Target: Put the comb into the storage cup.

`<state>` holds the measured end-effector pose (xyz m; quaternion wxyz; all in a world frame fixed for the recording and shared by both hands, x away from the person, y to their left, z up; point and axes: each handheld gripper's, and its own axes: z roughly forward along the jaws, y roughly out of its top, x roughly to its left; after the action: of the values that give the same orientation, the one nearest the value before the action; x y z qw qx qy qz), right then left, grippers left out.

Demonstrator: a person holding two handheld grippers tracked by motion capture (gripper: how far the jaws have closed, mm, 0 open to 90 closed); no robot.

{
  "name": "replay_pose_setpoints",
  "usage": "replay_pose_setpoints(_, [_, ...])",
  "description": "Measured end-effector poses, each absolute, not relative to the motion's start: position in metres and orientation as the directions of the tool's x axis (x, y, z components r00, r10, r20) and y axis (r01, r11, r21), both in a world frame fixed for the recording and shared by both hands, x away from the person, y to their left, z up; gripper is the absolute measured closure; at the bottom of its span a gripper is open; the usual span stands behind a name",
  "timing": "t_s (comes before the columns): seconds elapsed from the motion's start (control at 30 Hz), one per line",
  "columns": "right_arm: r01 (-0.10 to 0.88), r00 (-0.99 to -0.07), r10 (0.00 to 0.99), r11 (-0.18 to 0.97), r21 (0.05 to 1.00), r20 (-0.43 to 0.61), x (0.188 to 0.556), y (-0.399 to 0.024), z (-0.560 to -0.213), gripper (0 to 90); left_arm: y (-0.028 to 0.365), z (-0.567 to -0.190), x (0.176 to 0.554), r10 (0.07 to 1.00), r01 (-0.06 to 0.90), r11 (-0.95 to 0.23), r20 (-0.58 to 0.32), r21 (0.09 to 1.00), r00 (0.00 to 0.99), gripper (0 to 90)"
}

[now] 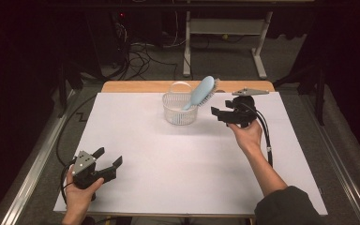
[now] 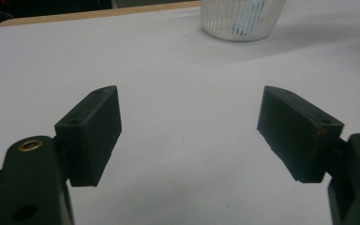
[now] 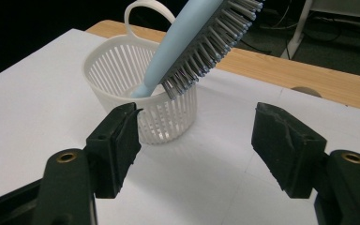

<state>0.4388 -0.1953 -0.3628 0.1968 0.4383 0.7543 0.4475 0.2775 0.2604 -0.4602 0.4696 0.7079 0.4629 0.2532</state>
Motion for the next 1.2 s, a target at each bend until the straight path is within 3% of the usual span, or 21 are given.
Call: replay_pose_setpoints(1.2, [0.491,-0.523,0.846,0.194,0.849,0.109,0.429,-0.215,-0.371,33.1,0.261,-0.460,0.277,0.893,0.418,-0.127,-0.080,0.900,0.443,23.0])
